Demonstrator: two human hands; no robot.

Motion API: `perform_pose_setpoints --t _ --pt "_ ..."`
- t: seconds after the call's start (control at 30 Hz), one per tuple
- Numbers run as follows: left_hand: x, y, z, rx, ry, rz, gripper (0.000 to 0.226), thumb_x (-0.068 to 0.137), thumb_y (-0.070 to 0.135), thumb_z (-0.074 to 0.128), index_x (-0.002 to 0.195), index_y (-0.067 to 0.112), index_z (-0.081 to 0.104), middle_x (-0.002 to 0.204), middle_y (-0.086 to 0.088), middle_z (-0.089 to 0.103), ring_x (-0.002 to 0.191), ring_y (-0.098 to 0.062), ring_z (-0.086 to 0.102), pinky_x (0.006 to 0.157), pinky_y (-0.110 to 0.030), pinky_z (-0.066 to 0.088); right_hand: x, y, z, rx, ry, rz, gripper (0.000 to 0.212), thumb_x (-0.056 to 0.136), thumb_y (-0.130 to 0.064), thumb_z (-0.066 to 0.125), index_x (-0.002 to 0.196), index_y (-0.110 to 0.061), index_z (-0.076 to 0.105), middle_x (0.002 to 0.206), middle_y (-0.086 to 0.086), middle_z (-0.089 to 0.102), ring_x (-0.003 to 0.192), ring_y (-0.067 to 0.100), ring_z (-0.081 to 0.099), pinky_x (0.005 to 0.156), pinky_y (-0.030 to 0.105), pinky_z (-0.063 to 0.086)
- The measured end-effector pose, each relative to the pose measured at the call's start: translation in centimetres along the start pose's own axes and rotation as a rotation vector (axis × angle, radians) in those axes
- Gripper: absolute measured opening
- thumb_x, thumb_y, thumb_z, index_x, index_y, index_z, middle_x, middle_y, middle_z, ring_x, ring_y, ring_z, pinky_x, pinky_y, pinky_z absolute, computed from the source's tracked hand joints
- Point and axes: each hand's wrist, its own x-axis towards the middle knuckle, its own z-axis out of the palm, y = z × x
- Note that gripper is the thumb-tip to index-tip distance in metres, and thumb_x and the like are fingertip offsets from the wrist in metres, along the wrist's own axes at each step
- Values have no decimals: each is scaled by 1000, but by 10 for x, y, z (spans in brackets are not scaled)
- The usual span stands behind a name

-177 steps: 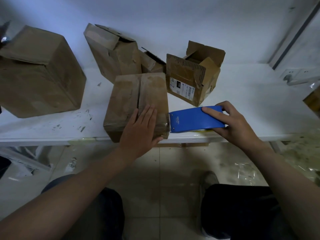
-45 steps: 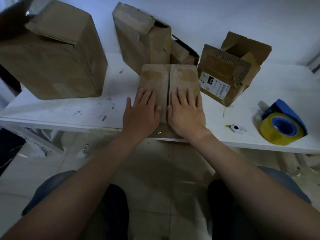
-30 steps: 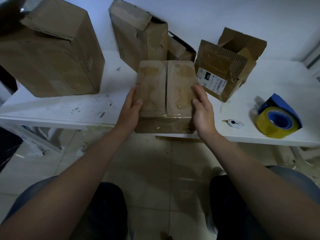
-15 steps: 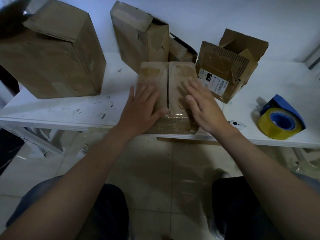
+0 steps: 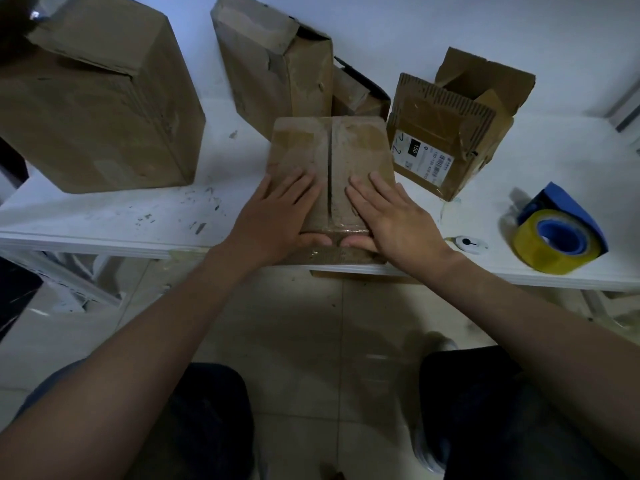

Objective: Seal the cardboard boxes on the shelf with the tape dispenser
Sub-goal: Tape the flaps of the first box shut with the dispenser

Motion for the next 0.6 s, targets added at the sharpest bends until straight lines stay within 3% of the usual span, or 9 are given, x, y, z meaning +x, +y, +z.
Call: perform_pose_setpoints --t 0.13,0.2,0.3,0.37,0.47,0.53,0.6 --pt "-9 -16 4 -163 58 58 107 81 88 20 160 17 14 168 3 7 155 -15 -1 126 -47 2 -10 15 9 322 104 -52 80 90 -60 51 152 -10 42 159 6 38 151 28 25 120 58 27" --pt "-17 -17 8 -393 115 -10 103 81 83 39 159 19 20 165 11 8 154 -12 -3 125 -41 0 -15 20 15 536 168 -36 73 89 -48 64 149 -11 46 157 2 41 152 23 24 122 55 23" --pt "-28 -10 18 -657 252 -179 103 74 68 65 157 20 28 163 14 10 152 -3 -2 123 -31 9 -18 18 22 693 230 35 69 87 -36 71 147 -12 49 157 1 42 154 21 21 126 43 17" --pt "-32 -4 23 -775 340 -248 105 70 63 71 157 22 28 165 10 14 151 0 2 120 -19 12 -18 16 24 719 235 84 70 88 -38 70 149 -14 47 159 -1 38 154 18 17 127 36 13" --pt "-34 2 27 -894 391 -292 107 71 54 78 159 27 22 165 13 16 151 -3 14 117 -17 20 -18 14 26 739 233 139 73 87 -43 70 150 -18 45 161 -5 34 154 14 17 126 45 16" --pt "-34 6 28 -1008 423 -316 107 73 44 82 158 30 19 162 15 21 142 9 25 110 -9 29 -19 10 28 799 253 193 75 86 -41 74 149 -16 42 161 -3 31 153 12 18 125 46 19" --pt "-32 12 30 -1094 462 -385 105 78 38 81 158 28 16 160 11 25 128 25 29 100 -1 33 -21 4 30 927 280 251 79 84 -34 76 148 -10 35 163 0 26 152 6 17 125 34 21"
